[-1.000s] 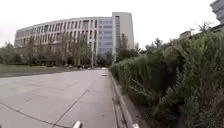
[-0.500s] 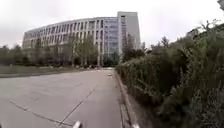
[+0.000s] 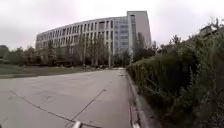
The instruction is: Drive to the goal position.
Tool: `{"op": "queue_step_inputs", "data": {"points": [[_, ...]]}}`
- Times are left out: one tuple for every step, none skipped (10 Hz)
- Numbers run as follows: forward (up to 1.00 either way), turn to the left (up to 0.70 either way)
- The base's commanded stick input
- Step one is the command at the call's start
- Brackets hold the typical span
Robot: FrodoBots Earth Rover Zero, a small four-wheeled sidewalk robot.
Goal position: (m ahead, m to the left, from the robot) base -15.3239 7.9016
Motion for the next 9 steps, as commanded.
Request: {"op": "queue_step_inputs", "data": {"points": [[0.0, 0.7], [0.0, 0.7], [0.0, 0.7], [0.0, 0.7], [0.0, 0.7], [0.0, 0.7], [0.0, 0.7], [0.0, 0.7], [0.0, 0.7]]}}
